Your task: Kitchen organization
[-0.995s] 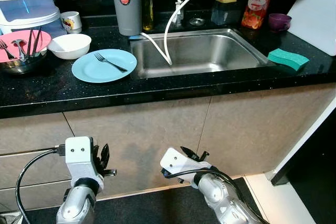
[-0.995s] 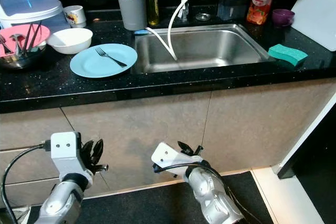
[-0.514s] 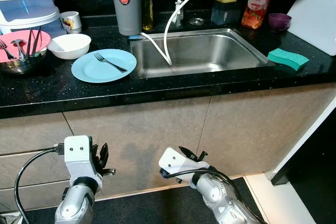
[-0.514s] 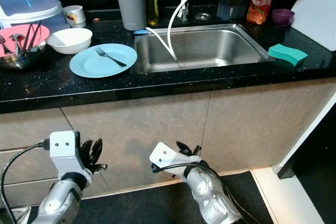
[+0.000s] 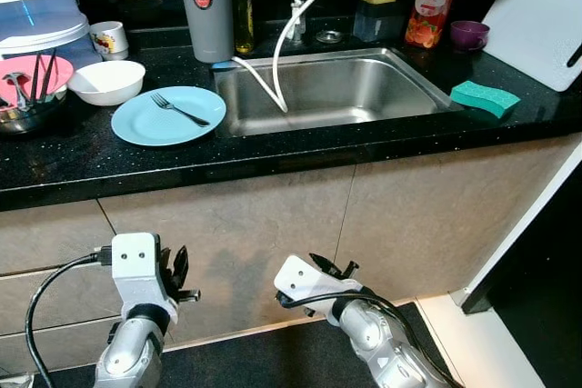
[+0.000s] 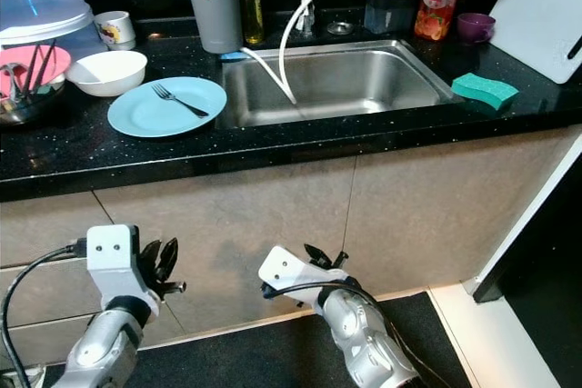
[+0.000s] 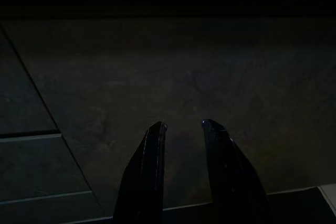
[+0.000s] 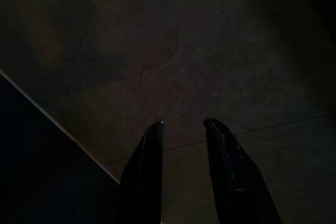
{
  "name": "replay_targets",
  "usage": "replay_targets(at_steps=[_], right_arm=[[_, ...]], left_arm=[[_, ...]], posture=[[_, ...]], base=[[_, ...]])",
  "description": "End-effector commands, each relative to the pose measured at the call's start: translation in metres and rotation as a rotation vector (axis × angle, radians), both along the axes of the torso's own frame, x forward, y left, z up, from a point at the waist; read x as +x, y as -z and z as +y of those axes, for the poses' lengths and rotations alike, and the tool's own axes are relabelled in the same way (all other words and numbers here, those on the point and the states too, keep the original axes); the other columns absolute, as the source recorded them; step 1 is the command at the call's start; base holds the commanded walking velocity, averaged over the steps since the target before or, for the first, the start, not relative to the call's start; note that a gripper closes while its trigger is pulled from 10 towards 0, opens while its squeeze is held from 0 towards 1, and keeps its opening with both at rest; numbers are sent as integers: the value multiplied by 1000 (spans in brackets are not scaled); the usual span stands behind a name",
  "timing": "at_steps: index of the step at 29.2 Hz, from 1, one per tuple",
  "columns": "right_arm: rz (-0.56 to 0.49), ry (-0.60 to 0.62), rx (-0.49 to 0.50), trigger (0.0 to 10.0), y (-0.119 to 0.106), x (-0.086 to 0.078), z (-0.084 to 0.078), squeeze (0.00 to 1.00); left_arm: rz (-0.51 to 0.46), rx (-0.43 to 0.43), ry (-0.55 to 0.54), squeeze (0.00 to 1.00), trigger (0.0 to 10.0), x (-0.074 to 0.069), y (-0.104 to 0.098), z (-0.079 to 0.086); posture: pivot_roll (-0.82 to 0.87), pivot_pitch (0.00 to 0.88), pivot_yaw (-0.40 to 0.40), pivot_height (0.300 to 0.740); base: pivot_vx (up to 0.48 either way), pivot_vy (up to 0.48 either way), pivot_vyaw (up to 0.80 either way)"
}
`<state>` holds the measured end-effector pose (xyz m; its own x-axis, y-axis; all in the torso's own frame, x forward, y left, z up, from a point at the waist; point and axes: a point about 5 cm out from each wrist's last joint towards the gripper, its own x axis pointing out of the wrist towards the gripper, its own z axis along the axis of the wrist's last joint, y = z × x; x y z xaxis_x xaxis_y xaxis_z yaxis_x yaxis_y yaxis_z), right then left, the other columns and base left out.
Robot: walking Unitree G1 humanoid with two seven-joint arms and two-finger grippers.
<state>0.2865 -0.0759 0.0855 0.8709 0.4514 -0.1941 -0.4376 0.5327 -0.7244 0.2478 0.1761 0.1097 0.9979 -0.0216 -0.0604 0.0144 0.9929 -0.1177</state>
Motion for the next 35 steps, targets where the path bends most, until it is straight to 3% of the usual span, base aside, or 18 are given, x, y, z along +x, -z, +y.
replay_targets(at_steps=[1, 8, 35], right_arm=[[2, -19, -5, 10000, 4, -1, 3, 0], [-4, -21, -7, 10000, 2, 2, 4, 0], [-11, -4, -7, 10000, 4, 10, 4, 0]], left_arm=[[28, 10, 1, 0, 10000, 0, 5, 2], [19, -9, -45, 0, 10000, 0, 2, 8], [8, -40, -38, 0, 10000, 11, -3, 8]], posture=[[-162, 60, 46, 740], [-128, 58, 47, 740], [-84, 3, 73, 740]], base=[[0, 0, 0], [0, 0, 0], [0, 0, 0]])
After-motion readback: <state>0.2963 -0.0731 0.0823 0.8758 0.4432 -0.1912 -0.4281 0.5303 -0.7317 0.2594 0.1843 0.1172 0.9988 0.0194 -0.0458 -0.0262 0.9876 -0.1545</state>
